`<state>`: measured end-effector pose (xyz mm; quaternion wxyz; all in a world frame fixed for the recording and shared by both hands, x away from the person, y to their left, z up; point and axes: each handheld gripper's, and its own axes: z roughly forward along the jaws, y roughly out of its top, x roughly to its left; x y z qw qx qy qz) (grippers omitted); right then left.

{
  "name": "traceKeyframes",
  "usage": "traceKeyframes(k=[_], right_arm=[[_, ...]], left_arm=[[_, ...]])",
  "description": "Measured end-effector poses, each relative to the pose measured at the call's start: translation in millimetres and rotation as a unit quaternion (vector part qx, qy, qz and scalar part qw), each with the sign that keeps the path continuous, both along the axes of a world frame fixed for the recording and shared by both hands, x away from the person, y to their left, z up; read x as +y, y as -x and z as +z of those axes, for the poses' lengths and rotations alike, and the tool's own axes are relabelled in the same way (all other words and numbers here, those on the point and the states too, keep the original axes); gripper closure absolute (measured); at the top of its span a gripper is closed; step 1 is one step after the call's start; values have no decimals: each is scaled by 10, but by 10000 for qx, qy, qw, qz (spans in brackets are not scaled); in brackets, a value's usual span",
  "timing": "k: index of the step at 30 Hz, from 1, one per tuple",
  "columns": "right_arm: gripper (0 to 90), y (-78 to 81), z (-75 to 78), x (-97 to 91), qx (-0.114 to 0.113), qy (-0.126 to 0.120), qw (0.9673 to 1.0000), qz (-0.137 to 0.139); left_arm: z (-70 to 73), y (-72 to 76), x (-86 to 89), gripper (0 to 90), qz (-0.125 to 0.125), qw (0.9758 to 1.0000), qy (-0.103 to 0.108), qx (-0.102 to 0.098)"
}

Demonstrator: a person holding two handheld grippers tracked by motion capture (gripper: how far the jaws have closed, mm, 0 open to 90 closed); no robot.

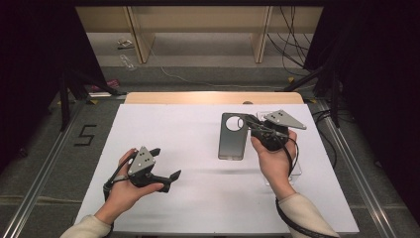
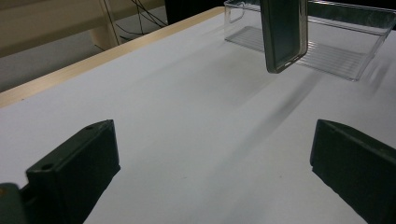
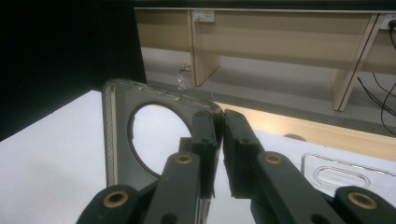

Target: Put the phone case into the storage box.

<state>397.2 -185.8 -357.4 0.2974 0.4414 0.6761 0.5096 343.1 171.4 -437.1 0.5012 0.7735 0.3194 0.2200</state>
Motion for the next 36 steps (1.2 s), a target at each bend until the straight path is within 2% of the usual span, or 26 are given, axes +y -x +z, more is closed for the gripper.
traceKeyframes(k=[36], right_arm=[[839,-33,110,-168,-71,-40,9999,-103]], left_arm=[[4,-4,4,8,1,10000,-19,-10]])
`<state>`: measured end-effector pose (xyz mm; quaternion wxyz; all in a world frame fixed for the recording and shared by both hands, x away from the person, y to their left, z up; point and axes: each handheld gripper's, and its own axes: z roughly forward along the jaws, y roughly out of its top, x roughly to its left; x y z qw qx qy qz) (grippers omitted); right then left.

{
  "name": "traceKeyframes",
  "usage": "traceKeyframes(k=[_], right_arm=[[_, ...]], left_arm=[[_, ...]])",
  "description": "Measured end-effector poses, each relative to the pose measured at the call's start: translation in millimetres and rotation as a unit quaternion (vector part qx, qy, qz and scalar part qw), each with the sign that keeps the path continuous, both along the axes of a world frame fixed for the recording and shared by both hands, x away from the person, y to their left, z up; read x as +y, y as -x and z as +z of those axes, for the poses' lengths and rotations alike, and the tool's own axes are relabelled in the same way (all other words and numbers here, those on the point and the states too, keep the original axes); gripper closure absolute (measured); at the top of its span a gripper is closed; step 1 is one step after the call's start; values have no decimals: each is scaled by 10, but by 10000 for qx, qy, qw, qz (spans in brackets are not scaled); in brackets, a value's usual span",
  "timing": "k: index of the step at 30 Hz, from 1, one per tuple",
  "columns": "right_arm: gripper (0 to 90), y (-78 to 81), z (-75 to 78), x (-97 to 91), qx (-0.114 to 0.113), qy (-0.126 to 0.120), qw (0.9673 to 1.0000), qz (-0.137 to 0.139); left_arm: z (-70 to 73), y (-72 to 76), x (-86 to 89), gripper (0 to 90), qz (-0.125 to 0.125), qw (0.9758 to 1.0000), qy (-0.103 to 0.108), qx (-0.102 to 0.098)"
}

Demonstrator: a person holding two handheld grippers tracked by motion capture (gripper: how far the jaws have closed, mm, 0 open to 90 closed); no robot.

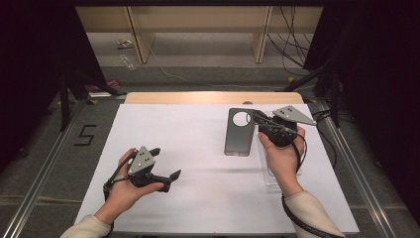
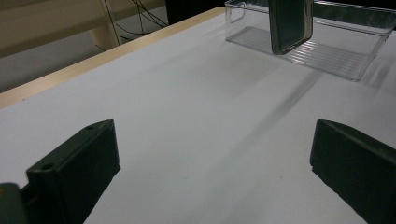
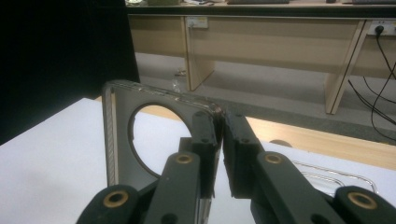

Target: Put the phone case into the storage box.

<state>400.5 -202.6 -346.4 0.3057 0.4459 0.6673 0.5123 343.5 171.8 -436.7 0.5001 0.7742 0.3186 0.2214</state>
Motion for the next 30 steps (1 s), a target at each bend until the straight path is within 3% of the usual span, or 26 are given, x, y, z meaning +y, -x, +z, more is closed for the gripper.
traceKeyframes(k=[30], right_arm=[[839,-11,90,-167,-104,-106,9997,-200]], left_arm=[[-4,1,-3,10,-8,10000,-9,21]])
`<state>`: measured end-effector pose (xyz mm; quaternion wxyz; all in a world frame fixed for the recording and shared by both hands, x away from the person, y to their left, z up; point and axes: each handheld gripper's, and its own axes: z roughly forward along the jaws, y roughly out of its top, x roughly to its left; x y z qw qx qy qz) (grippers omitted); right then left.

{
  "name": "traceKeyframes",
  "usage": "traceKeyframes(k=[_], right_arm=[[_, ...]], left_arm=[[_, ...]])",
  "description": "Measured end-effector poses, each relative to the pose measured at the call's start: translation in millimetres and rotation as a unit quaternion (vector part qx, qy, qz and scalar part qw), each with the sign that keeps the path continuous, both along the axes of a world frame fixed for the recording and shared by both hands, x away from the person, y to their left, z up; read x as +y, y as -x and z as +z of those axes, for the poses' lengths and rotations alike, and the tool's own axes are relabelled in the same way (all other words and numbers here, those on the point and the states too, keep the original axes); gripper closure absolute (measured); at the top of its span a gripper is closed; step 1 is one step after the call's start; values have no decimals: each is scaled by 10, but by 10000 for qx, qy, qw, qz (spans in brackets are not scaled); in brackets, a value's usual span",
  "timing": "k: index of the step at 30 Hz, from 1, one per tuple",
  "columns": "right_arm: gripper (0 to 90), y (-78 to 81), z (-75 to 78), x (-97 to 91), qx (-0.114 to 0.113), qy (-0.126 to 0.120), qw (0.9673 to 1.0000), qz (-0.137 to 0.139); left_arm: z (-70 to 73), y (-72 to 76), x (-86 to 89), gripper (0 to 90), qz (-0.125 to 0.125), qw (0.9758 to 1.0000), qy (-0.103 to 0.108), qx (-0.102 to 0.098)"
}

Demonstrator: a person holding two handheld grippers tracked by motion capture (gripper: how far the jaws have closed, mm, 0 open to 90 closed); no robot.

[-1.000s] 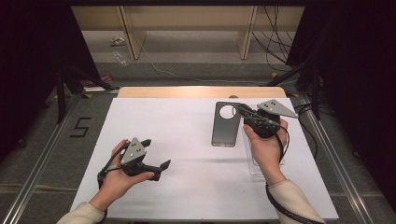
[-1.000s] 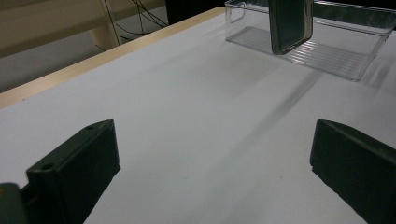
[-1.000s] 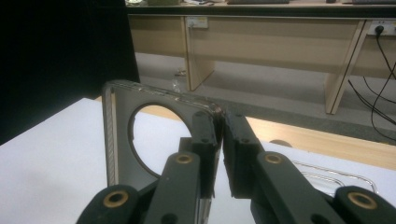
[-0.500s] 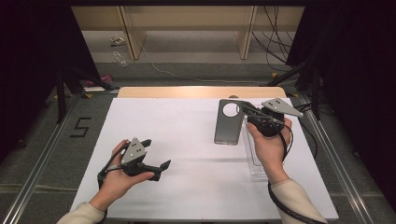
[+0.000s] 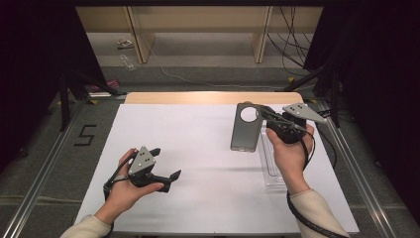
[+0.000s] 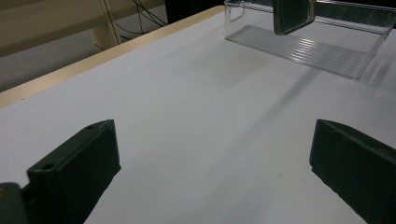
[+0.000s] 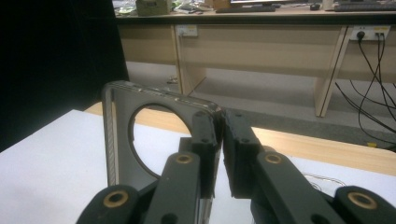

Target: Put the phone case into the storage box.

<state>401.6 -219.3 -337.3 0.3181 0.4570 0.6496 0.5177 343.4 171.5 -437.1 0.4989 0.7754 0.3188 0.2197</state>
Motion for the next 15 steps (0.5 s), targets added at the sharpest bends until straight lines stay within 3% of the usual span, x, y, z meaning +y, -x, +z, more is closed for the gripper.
traceKeyframes(k=[15], right_arm=[[839,-4,28,-66,-22,-47,9999,-87]], left_arm=[[-3,-2,0,11,0,10000,1,4]])
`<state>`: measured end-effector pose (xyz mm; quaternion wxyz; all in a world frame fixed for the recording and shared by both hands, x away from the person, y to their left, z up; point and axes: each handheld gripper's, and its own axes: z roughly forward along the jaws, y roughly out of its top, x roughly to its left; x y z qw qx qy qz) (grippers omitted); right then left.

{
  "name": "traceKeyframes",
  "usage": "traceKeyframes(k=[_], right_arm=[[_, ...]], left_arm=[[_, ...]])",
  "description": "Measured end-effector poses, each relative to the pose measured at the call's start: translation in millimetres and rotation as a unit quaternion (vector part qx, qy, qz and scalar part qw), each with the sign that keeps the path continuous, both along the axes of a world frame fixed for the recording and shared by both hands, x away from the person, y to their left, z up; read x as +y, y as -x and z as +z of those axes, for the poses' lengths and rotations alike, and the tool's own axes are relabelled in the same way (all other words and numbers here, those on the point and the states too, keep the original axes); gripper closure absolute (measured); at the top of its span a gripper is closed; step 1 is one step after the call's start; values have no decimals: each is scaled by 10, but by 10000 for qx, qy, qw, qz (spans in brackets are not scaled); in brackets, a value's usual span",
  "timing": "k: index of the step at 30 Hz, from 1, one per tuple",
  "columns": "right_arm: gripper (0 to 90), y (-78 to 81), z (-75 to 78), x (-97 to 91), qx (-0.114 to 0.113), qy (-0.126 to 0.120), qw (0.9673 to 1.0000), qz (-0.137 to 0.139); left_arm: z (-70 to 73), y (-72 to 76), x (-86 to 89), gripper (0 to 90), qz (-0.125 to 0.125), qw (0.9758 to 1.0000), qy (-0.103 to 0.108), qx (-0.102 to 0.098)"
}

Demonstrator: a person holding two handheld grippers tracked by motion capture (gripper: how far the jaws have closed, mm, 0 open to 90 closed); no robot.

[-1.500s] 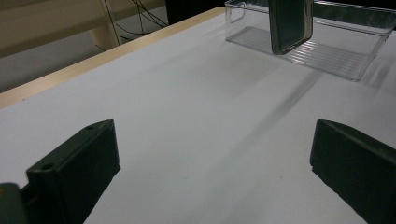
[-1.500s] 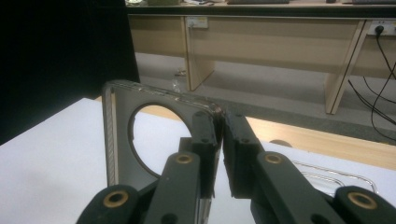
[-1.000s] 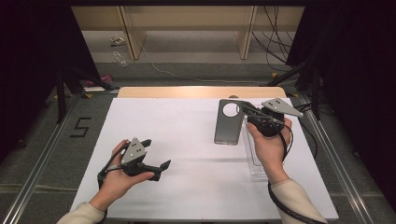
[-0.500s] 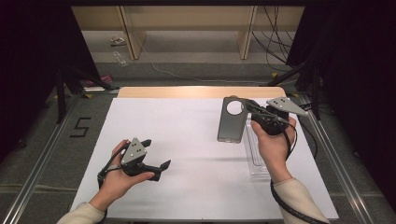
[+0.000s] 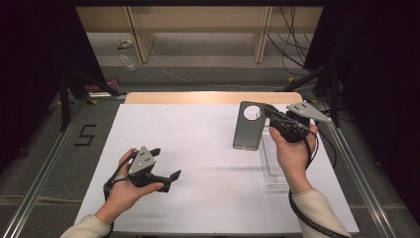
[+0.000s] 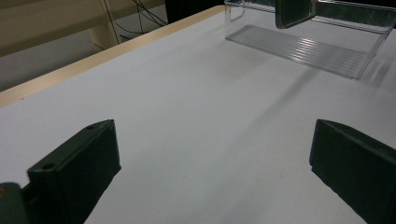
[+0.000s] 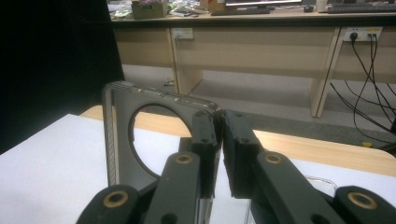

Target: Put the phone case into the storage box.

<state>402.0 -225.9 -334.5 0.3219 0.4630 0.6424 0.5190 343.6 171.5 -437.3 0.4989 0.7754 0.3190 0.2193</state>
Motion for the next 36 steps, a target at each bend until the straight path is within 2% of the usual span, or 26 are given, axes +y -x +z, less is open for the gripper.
traceKeyframes(k=[36], right_arm=[[839,-6,50,-109,-67,-97,9999,-120]], left_arm=[[0,-2,0,14,-1,10000,29,5]])
